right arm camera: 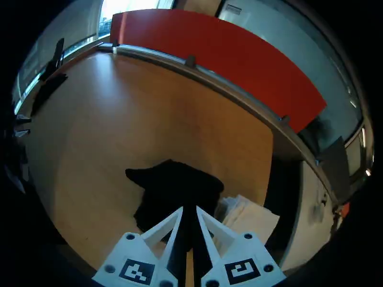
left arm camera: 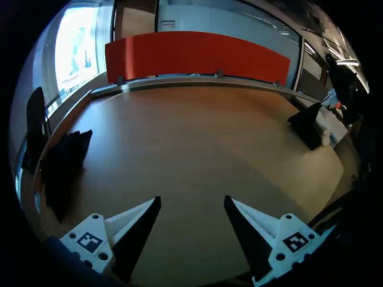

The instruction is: Fold towel

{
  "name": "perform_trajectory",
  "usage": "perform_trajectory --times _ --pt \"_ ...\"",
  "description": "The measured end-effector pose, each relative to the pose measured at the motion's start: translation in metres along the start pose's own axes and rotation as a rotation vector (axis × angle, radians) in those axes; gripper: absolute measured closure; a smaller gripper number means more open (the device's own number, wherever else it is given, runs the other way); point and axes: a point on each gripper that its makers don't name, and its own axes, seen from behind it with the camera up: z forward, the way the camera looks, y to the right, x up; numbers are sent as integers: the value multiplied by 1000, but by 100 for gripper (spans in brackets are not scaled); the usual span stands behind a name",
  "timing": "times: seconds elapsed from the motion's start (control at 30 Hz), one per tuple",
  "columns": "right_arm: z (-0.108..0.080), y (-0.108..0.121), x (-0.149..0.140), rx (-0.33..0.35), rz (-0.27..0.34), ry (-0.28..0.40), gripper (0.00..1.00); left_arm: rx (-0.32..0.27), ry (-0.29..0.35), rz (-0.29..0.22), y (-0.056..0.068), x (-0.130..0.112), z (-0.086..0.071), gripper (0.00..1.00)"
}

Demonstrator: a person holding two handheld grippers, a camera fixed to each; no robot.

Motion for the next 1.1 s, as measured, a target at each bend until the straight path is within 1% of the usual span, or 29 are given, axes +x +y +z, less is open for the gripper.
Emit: perform_trajectory --times 0.2,0.4,0.8,1.1 --pt "0 -2 -14 -3 6 -17 96 0 1 4 0 1 -1 2" --pt "4 2 -38 -13 19 -59 96 3 2 10 -1 2 -2 2" --pt "11 4 -83 0 81 -123 96 7 -5 22 0 1 -3 2" --pt "22 6 -116 8 111 -189 96 10 -13 37 1 2 -4 2"
